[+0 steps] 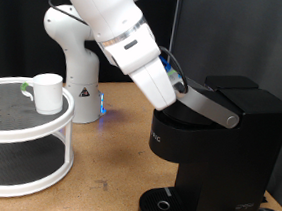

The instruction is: Make a cup of coffee with the keurig machine

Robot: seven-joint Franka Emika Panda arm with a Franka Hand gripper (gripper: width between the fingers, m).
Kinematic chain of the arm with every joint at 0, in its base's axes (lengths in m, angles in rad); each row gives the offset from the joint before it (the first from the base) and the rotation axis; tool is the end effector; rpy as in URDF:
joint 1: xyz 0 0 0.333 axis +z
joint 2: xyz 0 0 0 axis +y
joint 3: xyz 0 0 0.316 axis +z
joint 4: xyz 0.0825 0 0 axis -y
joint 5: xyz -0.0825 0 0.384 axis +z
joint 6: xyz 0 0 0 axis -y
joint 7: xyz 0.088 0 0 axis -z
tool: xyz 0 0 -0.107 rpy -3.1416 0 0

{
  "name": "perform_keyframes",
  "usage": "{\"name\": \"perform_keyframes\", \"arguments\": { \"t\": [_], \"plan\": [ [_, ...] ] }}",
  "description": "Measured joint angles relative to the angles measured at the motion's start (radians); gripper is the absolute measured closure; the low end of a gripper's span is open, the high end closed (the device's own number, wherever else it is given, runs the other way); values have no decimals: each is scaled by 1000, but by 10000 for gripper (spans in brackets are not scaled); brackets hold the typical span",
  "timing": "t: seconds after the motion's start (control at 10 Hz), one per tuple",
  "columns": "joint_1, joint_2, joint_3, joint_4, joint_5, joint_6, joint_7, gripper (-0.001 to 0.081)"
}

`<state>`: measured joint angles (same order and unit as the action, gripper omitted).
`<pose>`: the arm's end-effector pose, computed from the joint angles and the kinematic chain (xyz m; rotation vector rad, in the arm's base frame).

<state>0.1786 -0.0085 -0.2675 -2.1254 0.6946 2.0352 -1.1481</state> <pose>0.5376 -0.0120 0.4180 -2.4135 -0.8973 -0.3827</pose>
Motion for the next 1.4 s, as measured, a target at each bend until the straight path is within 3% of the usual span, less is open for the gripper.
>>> {"name": "perform_keyframes", "arguments": {
  "t": [0.2,1.0,1.4],
  "plan": [
    [-5,-32,-12,-5,-1,-42,-23,806],
    [-9,-103,-19,-11,23,-78,-23,806],
    [-8,-106,5,-21,-31,-75,14,806]
  ]
}}
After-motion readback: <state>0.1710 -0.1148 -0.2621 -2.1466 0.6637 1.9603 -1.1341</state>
